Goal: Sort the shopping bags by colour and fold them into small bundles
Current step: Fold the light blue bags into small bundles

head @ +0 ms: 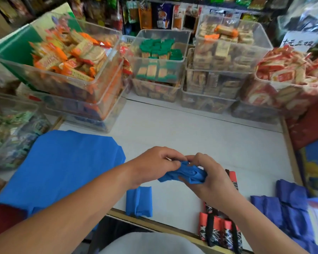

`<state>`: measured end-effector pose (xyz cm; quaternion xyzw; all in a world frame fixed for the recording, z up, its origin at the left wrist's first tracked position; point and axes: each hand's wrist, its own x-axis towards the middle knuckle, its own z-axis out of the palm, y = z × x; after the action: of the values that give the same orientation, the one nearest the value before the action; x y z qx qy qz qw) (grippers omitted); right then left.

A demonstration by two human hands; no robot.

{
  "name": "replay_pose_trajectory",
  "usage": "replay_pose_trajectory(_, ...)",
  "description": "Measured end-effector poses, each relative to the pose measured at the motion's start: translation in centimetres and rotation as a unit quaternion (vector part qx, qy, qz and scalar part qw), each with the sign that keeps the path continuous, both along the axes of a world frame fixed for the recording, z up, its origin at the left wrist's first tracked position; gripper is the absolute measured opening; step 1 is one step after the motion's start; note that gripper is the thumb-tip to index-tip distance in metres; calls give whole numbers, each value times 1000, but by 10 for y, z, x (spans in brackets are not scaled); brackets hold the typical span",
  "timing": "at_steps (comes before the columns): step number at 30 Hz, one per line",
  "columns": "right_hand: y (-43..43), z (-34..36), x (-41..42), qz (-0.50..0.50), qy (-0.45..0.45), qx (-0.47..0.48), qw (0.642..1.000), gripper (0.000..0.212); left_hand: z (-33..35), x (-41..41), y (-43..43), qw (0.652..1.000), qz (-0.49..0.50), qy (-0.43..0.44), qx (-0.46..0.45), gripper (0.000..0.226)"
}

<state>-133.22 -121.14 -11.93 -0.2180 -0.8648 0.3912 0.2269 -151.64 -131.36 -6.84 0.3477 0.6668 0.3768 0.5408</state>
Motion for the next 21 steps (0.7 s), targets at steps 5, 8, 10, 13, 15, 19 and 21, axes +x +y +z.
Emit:
replay_pose_trajectory(5, 3, 5, -1, -33, -3, 25, 999, 32, -16, -1, -15, 994, 72, 68, 48, 44)
replay_pose_trajectory(8, 1, 8, -4, -25, -10, 8, 1000, 23, -22, 1, -18, 995, 80, 33, 48, 32)
replay_pose_trajectory(10, -1, 9, -5, -27, -18, -18, 999, 23, -25, -1, -19, 996, 64, 42, 50, 27)
replay_pose_trajectory(13, 1, 13, -5, -61, -43, -103, 992, 28, -32, -5, -21, 996, 51, 64, 23, 17)
replay_pose_trajectory(15, 3, 19, -4, -52, -59, -128, 989, 28, -33, -4, -23, 993, 76, 85, 21, 6)
replay_pose_trajectory(19, 3, 35, -8, -50, -37, -149, 987, 27, -28, 6, -20, 984, 119, 111, 66, 5)
replay_pose_trajectory(21, 2, 39, -10, -45, -21, -138, 989, 30, -27, 8, -18, 983, 116, 125, 69, 6)
